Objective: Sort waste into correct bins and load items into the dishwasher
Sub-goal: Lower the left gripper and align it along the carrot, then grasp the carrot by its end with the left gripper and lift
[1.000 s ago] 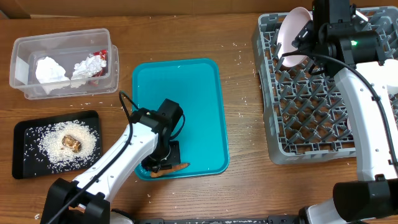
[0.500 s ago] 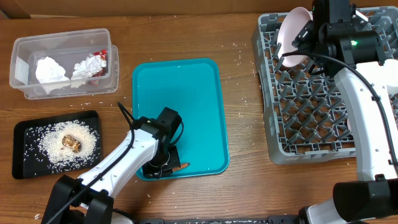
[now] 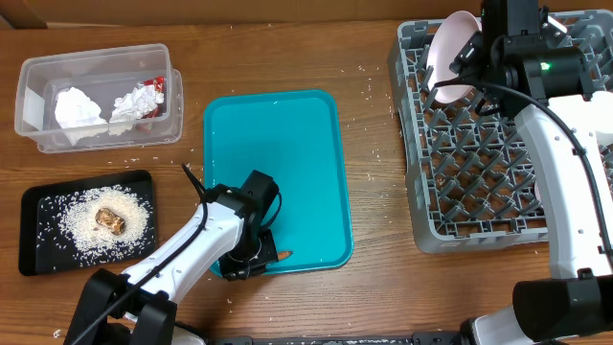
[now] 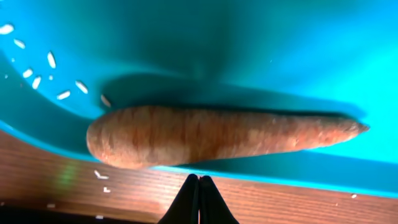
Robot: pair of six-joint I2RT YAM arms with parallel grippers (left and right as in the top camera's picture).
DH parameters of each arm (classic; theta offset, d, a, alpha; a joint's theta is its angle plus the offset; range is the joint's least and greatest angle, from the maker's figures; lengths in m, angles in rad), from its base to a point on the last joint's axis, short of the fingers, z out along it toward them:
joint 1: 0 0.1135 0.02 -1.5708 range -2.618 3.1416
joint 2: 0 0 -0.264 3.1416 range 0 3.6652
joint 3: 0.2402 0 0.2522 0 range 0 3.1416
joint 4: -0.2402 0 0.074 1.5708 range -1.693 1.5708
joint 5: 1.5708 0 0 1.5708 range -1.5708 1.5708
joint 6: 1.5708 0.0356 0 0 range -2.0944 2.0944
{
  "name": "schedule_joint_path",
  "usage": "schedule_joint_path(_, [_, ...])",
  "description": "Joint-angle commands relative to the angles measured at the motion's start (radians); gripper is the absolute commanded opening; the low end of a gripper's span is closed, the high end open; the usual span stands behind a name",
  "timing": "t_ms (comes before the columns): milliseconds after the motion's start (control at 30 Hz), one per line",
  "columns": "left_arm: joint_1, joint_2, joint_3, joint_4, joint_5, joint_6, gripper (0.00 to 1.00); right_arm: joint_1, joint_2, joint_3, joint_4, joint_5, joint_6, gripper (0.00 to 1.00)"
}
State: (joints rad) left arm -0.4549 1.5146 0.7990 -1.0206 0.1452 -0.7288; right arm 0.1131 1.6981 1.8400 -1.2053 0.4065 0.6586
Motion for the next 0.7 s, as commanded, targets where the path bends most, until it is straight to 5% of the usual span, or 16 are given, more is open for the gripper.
schedule_joint_path(0, [-0.004, -0.004, -0.007, 0.008, -0.014, -0.017, 0.04, 0.003, 0.000, 0.005, 0.003, 0.003, 0.008, 1.00])
schedule_joint_path(667, [-0.003, -0.004, -0.046, 0.164, -0.164, -0.027, 0.04, 0.003, 0.000, 0.005, 0.003, 0.003, 0.008, 1.00])
